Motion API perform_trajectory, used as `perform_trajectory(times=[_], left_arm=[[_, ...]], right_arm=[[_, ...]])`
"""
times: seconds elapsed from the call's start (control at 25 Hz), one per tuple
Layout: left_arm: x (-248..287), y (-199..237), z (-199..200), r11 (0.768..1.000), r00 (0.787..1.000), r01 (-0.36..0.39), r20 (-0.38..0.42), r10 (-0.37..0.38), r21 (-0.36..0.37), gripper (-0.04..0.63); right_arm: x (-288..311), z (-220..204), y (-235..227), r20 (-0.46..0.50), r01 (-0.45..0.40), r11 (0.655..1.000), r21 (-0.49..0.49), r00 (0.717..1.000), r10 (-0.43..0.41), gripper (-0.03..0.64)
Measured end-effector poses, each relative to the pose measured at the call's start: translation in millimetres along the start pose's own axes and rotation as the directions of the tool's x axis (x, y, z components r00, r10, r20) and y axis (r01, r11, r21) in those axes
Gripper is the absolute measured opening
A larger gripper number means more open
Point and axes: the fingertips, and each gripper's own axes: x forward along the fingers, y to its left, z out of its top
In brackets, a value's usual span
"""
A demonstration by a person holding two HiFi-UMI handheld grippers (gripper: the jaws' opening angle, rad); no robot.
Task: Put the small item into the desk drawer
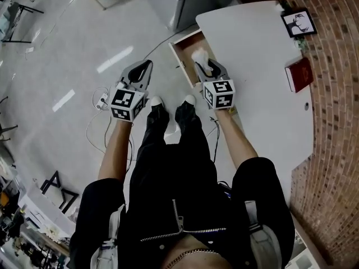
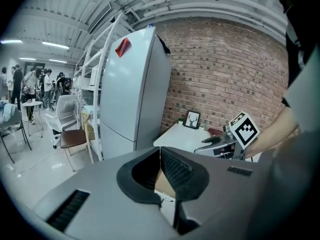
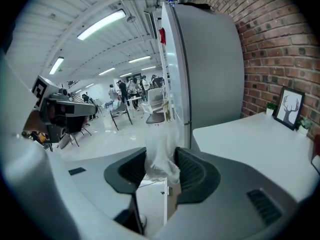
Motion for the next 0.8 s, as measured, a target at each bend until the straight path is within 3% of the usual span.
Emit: perform_trajectory(times=[0.8], left_arm=[[31, 9, -82, 0.994, 0.994, -0.055, -0.095, 0.047, -0.089, 0.021]], right_arm=[[114, -134, -39, -0.247, 0.001, 0.999, 0.054, 0.969, 0.012, 0.173]])
